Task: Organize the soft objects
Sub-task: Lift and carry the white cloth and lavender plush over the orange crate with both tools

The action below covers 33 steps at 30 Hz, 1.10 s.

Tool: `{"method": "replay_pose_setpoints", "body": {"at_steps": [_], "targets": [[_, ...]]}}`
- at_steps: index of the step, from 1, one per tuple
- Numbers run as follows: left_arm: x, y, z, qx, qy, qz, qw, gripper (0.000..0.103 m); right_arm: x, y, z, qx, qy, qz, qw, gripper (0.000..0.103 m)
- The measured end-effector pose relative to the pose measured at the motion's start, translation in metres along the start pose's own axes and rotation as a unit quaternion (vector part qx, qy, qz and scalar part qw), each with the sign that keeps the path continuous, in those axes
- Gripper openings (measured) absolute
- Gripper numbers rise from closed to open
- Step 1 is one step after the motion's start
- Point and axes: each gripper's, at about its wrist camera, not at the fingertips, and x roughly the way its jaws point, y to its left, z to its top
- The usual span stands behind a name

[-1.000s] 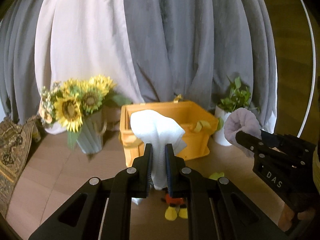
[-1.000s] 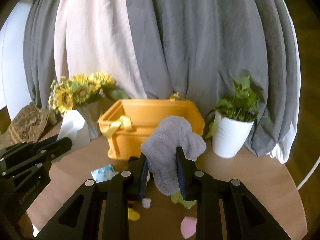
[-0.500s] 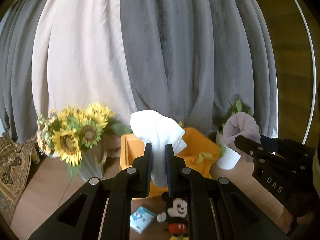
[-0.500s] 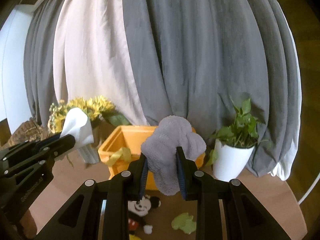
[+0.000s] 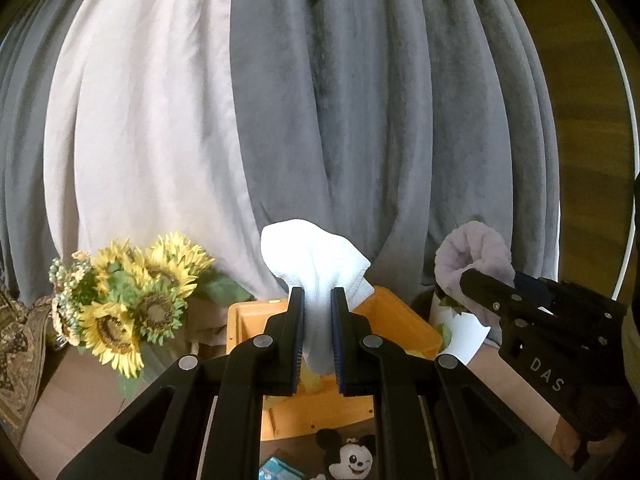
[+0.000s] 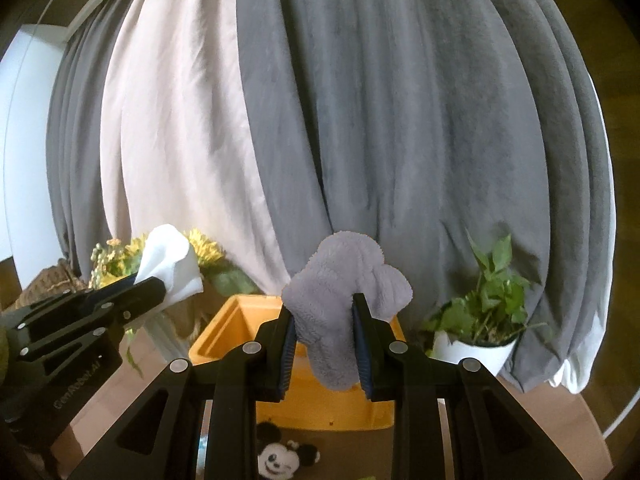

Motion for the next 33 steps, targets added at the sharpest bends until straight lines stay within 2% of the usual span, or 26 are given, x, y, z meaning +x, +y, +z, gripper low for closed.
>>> {"method": "replay_pose_setpoints", "body": {"at_steps": [14,24,33], "targets": [[0.062,0.008,0.008,-0.008,0.03,0.004,0.9995,0.014,0.063,-0.015,0.012,0.026,0.021,0.017,0.999,0.027],[0.119,0.014,0.0,-0.005,0.077,0.009,0.997,0.014,0.126,-0.027,0.004,0.045,0.082,0.023,0.995,0.027],[0.17,0.015,-0.015,0.0,0.132,-0.006,0.9912,0.014,0.176,-0.035,-0.006,0.058,0.138,0.028,0.988,0.027]]}}
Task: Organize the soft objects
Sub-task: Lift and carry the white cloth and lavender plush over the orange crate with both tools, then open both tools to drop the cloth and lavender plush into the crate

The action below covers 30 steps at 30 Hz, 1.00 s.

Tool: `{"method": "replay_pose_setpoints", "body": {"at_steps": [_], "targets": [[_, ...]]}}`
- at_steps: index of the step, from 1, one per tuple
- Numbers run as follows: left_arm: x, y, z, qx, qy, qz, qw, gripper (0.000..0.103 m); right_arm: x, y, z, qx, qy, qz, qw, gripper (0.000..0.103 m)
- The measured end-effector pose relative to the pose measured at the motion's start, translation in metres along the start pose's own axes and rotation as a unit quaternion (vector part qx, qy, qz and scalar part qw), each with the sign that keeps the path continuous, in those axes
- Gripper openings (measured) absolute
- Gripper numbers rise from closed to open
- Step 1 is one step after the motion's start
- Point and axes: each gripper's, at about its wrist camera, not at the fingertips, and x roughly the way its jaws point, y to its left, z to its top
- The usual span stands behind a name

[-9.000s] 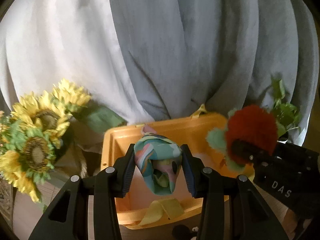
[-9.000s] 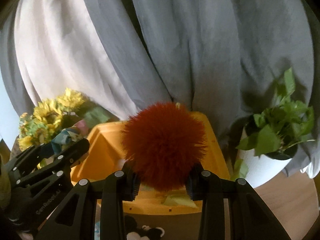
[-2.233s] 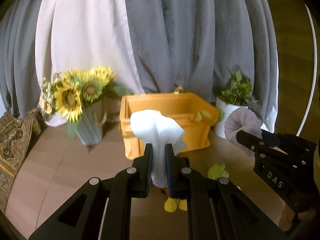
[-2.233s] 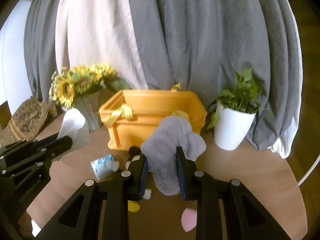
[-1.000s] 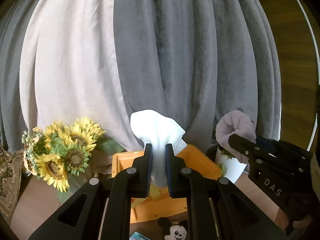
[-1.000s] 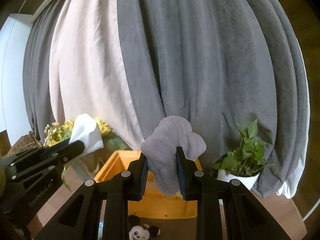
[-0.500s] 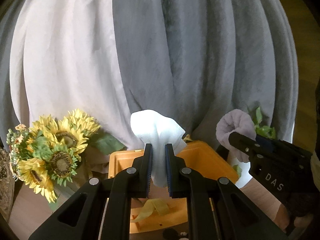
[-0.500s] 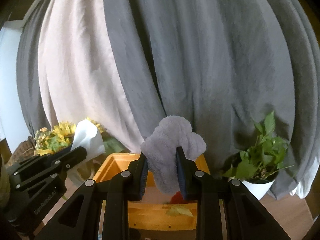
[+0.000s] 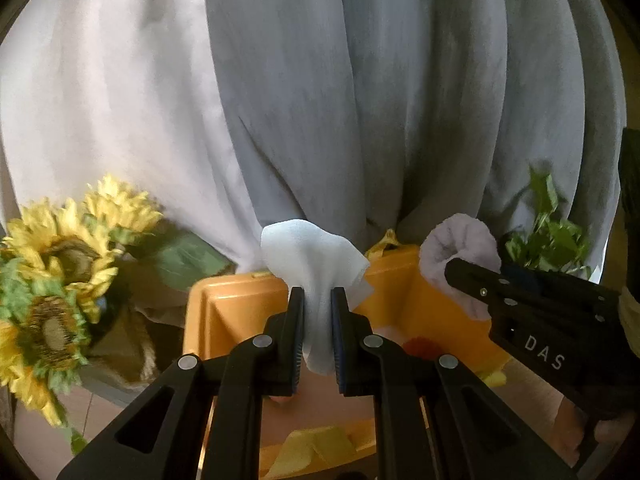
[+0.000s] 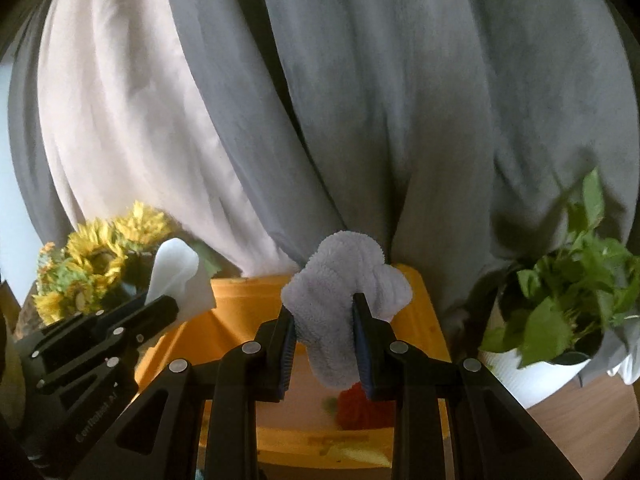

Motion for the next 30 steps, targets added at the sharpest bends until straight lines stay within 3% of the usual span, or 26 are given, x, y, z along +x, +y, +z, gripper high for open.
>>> {"method": "replay_pose_setpoints", "body": {"at_steps": [15,21,23,25,30], "targets": [[0.06,0.003,-0.008,0.007,0.105,-0.026,0.9941,0.018,0.057,-0.013,-0.008,0.018,0.09,0.006,0.996,0.029],[0.062,0.003,-0.014,0.009,0.119,-0.024,0.9926,0.039,0.071,-0.018,-0.008,0.024,0.117,0.016,0.993,0.031],[0.061,0.005,-0.014,0.007,0.116,-0.016,0.9931,0.043,0.072,-0.02,-0.008,0.032,0.12,0.016,0.992,0.048],[0.059,0.008,-0.013,0.003,0.114,-0.008,0.9935,0.048,0.071,-0.021,-0.006,0.036,0.116,0.009,0.993,0.055],[0.043,0.011,-0.012,0.0,0.097,0.006,0.9952,0.062,0.059,-0.021,-0.005,0.03,0.1,-0.014,0.994,0.056]]}}
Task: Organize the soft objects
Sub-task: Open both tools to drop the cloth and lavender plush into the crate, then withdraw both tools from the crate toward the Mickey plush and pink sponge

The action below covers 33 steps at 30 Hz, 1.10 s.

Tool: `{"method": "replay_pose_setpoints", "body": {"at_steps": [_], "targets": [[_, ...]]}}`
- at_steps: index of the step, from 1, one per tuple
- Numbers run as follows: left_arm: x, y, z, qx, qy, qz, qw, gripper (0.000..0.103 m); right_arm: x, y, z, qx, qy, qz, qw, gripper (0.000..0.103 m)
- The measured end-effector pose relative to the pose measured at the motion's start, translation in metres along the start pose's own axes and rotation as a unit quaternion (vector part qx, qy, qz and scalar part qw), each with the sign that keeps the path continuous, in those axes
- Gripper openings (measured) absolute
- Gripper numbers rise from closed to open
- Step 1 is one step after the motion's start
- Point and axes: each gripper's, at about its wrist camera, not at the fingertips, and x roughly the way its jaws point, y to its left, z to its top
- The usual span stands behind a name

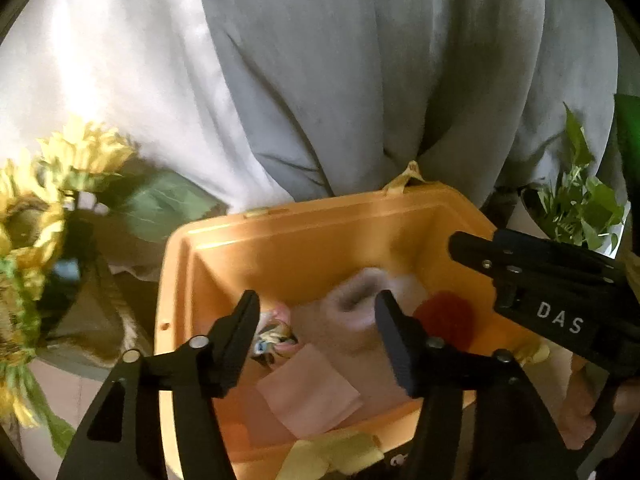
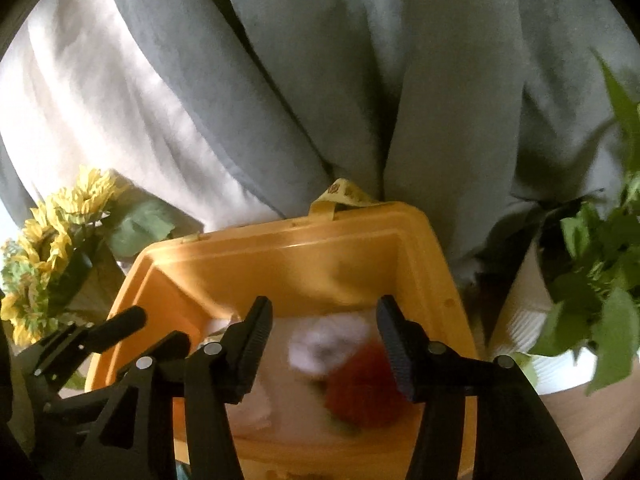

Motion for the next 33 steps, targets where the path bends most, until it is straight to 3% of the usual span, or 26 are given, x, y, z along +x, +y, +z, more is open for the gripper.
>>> {"method": "replay_pose_setpoints", "body": {"at_steps": [15,33], "targets": [[-0.08,-0.008,-0.009,-0.003,-0.071,0.008,0.9975,0.078,-0.088,0.005,-0.013,-0.014,-0.079,-0.038,0.996,0.059],[-0.163,-0.027,-0.055,0.009,-0.109,0.008,0.994,0.079,-0.179,0.014,-0.068,-0.02,-0.135,-0.077,0.988,0.061]]}}
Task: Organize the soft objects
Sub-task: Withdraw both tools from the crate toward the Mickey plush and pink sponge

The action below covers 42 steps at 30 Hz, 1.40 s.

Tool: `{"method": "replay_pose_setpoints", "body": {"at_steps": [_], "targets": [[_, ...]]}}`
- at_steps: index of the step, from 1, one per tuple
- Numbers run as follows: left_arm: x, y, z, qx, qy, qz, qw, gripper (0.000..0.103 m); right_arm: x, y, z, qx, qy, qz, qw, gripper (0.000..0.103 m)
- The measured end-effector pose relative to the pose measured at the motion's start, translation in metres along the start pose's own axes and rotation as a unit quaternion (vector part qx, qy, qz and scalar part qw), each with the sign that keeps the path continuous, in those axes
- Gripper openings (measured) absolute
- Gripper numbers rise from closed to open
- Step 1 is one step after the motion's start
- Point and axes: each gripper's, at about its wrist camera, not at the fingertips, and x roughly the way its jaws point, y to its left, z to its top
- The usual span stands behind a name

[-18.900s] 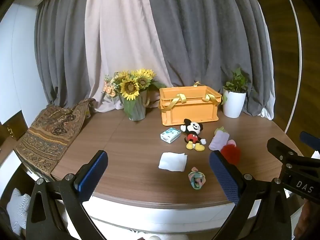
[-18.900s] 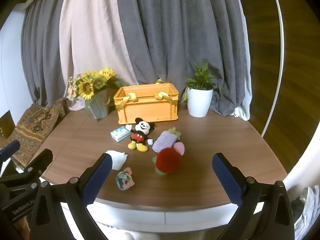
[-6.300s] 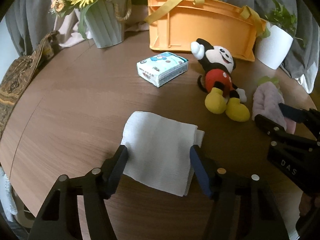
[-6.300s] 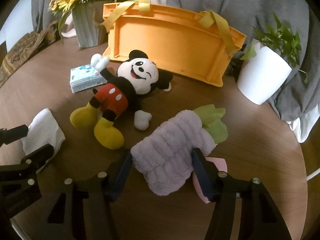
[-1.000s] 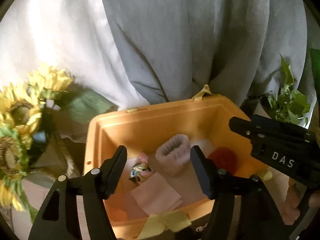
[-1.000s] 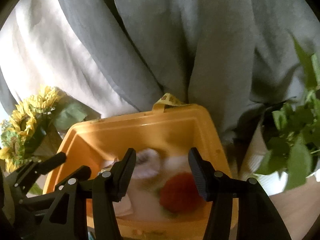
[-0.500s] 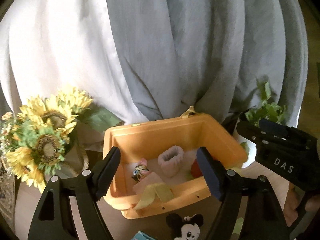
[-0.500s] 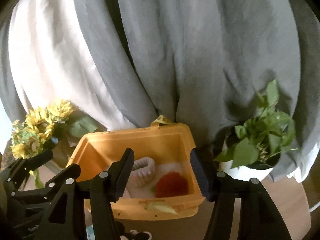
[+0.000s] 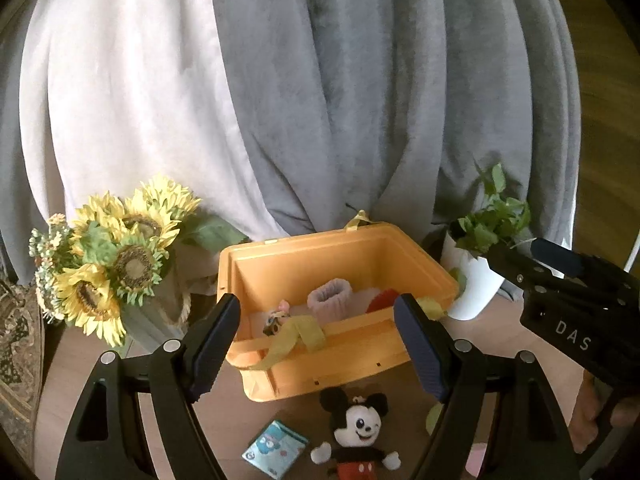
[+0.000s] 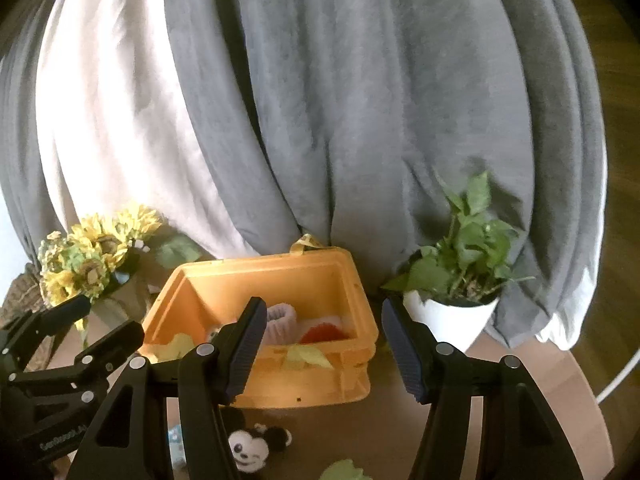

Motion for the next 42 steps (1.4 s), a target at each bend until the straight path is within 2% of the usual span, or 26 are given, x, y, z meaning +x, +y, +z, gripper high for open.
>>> {"method": "replay_pose_setpoints", "body": {"at_steps": [16,23,31,42], "targets": [[-0.046,-0.016,-0.024,0.025,-0.004,-0.024,0.9994,0.08,-0.062,-0.005,-0.029,0.01,-0.012,-0.039,0.999,0.061],[-0.051,-0.019,-0.036,0.029,0.002,-0.043,0.9987,0.08,-0.08,-0.008,-0.045,0.03,-0.017,-0.059,0.998,0.061],[-0.057,-0.024,-0.055,0.045,-0.01,-0.046,0.9979,0.08,-0.092,-0.011,-0.068,0.055,-0.012,-0.072,0.996,0.061],[-0.052,-0.03,-0.093,0.072,-0.001,-0.044,0.9965,0.08,-0.098,-0.007,-0.106,0.042,0.009,-0.086,0.995,0.061]]}}
